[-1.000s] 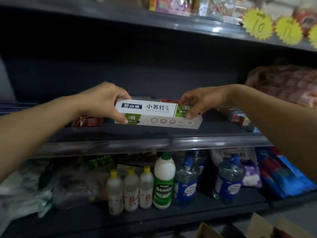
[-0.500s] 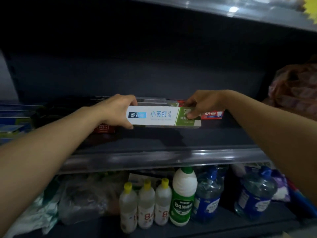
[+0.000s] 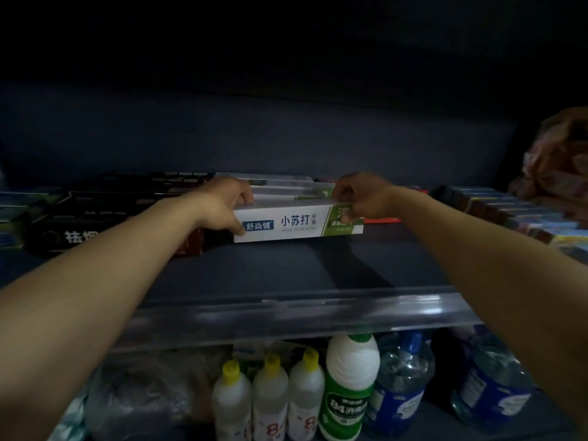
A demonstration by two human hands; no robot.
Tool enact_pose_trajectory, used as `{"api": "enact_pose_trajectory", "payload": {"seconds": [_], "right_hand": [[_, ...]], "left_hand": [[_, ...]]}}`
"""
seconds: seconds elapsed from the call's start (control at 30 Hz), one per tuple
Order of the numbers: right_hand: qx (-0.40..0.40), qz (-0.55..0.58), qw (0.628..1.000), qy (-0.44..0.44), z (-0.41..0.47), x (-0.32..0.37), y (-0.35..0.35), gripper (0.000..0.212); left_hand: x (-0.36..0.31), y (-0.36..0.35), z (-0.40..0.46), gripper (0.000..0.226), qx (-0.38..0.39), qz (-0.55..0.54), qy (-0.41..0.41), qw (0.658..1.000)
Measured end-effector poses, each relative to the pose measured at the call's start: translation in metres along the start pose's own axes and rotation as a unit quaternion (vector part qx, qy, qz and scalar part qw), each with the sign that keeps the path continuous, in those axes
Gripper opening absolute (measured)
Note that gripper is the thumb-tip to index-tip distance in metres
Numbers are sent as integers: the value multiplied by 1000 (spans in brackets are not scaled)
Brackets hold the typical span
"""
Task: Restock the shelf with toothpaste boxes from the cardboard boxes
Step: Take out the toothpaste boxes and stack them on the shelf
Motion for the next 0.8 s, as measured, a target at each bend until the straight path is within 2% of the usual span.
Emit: {"api": "enact_pose_trajectory", "payload": {"seconds": [0.23, 0.53, 0.7, 0.8], "right_hand": [[4, -36, 999, 20, 14, -4, -11, 51], [-3, -87, 996, 30, 20, -4, -11, 52], [-18, -106, 994, 38, 4, -3, 8, 55], [-21, -116, 992, 41, -15, -6, 18, 54]], "left_hand": [[4, 2, 15, 53, -1, 7, 3, 1000], [3, 4, 19, 59, -2, 41, 13, 999], [-16, 16, 14, 71, -5, 71, 8, 997], [-44, 30, 9, 69, -13, 71, -12, 997]]}}
Point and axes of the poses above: each hand's wrist, its own z-axis towards the middle knuckle, its own y-axis out of the back of the hand, x = y × z, the point moved 5 cm from there along z, towards the middle knuckle, and after that the axes turned 8 degrees about z, right-handed, at the moved point
